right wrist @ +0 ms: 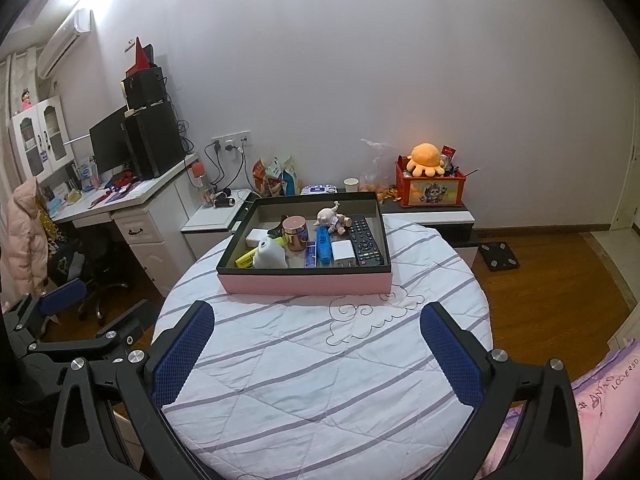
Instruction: Organize rigid objects
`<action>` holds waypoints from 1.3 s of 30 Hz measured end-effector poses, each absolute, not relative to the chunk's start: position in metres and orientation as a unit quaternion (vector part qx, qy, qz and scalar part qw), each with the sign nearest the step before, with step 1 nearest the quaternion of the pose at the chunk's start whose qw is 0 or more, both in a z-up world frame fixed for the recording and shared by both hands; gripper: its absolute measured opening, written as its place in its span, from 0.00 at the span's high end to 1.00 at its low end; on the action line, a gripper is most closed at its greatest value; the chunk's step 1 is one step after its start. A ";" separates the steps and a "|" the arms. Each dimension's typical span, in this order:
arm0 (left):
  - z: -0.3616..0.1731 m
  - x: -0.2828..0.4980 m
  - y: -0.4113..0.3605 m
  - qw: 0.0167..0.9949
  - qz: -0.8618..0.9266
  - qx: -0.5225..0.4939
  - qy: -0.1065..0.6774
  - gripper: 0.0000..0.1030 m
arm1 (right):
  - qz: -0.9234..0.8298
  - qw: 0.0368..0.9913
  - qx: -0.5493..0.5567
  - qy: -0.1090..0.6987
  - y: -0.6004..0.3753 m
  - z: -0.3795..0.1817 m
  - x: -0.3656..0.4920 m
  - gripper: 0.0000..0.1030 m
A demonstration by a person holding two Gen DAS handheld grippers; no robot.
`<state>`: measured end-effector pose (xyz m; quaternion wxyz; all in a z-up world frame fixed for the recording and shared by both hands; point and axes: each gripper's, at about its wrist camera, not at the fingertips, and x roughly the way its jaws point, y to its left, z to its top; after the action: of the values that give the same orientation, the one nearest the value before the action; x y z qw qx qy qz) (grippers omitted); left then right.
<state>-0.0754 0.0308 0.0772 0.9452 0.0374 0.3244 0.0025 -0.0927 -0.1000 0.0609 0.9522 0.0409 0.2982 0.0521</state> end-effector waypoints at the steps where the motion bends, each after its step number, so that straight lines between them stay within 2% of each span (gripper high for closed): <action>1: 0.078 -0.075 0.031 0.945 0.002 0.037 0.324 0.00 | 0.052 0.952 0.041 0.298 -0.100 0.061 -0.093 0.00; 39: 0.079 -0.067 0.032 0.943 -0.024 0.025 0.332 0.00 | 0.052 0.952 0.041 0.299 -0.104 0.064 -0.089 0.00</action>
<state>-0.0665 0.0318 0.0789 0.9428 0.0251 0.3315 -0.0238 -0.0893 -0.1037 0.0641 0.9519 0.0409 0.2993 0.0515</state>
